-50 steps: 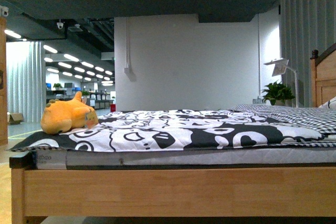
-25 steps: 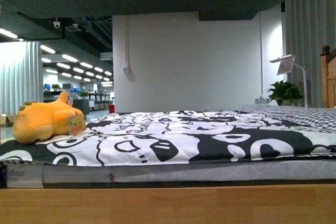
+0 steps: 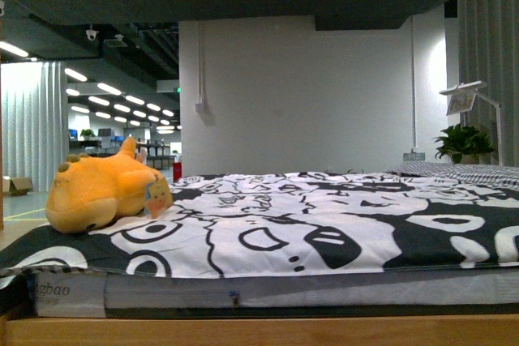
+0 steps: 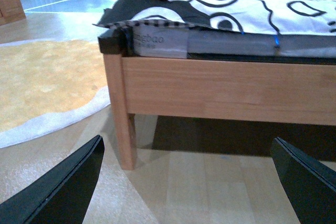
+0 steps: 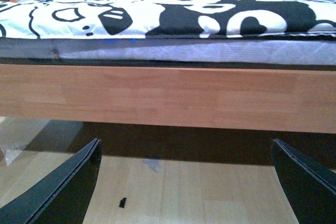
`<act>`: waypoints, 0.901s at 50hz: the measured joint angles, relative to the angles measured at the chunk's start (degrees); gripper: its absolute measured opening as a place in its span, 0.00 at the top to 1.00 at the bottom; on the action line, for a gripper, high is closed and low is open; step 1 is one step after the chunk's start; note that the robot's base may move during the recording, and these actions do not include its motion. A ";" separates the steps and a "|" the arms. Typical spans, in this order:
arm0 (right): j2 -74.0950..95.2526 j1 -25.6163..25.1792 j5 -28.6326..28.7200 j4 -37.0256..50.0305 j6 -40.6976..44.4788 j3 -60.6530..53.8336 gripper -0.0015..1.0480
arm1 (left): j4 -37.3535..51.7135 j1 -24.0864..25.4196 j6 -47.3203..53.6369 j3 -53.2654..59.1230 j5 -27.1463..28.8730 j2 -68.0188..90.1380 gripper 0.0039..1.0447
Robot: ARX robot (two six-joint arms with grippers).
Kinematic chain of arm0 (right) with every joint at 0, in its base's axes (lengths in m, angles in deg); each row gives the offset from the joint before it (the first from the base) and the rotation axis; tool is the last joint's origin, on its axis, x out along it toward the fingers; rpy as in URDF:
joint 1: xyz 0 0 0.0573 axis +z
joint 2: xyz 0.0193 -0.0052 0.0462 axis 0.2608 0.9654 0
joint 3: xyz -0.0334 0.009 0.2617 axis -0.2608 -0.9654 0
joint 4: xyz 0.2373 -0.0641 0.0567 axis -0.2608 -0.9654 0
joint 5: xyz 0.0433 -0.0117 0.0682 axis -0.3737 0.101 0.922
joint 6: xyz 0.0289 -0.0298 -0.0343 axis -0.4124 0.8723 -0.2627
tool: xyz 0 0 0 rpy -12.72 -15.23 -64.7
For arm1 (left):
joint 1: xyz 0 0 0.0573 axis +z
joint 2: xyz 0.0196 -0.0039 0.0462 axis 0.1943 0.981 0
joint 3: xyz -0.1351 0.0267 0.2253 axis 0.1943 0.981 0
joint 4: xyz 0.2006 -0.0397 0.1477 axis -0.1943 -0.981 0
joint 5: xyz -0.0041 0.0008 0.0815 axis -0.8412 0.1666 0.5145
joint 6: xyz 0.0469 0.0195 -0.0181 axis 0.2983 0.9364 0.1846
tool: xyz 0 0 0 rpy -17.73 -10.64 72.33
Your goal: Put away toys
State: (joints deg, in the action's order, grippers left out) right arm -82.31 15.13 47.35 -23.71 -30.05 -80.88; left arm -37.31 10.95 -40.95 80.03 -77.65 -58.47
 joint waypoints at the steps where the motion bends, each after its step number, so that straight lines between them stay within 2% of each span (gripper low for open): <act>1: 0.00 0.02 -0.13 0.02 0.00 0.00 0.07 | 0.02 0.00 0.02 0.00 0.09 0.00 0.06; 45: 0.02 0.00 0.13 0.04 0.00 0.00 0.07 | 0.02 0.04 0.00 0.00 0.07 -0.04 0.06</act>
State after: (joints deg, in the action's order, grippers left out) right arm -82.29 15.13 47.48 -23.67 -30.05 -80.88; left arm -37.28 10.99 -40.95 80.03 -77.58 -58.51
